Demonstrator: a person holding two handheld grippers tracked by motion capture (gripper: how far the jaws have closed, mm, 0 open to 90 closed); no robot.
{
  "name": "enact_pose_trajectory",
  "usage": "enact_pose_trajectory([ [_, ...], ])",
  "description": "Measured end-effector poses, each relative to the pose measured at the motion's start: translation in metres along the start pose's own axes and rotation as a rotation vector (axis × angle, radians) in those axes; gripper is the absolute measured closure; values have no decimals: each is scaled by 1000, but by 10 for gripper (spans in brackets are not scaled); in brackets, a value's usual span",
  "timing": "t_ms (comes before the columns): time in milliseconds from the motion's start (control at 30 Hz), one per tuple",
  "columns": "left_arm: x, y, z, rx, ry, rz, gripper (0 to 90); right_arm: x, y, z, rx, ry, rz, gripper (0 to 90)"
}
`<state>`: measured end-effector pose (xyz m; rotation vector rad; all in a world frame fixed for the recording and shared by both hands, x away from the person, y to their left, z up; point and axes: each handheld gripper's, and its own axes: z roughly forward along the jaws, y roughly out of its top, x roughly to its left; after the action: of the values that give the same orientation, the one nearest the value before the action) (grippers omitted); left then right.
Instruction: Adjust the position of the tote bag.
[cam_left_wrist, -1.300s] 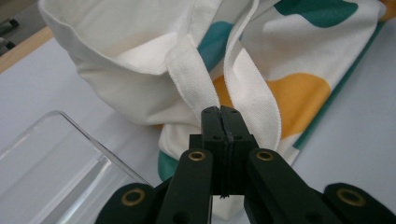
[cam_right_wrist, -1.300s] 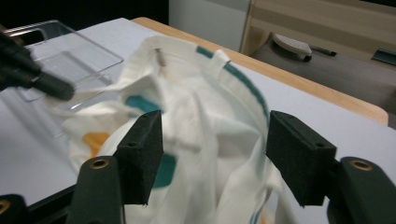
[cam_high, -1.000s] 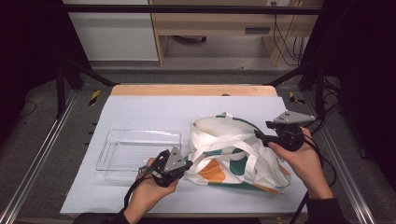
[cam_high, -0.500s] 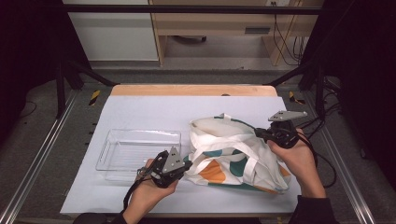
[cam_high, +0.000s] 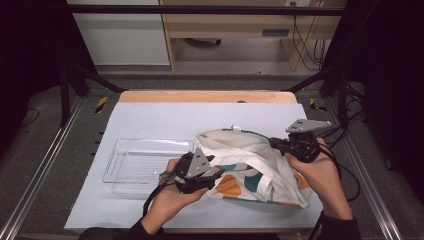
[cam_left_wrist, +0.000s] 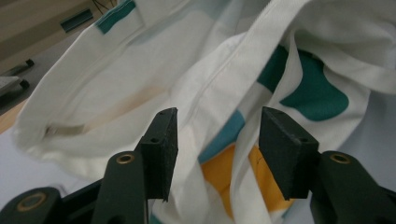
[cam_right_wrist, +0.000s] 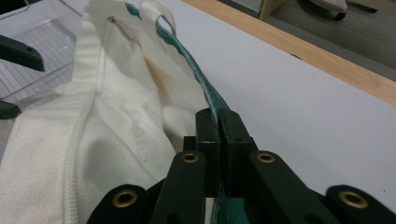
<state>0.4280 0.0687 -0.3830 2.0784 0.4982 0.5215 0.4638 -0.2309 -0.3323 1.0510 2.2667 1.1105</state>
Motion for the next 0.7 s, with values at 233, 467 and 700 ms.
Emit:
enact_pose_trajectory([
  [233,-3,21,30,0,-35,37,436,1,-1,-2,-3,8,-1,880],
  [467,-8,22,41,33,-95,59,804,0,-5,-2,-7,11,-3,876],
  [700,-22,3,29,20,-103,58,876,1,-7,0,-34,13,-8,712],
])
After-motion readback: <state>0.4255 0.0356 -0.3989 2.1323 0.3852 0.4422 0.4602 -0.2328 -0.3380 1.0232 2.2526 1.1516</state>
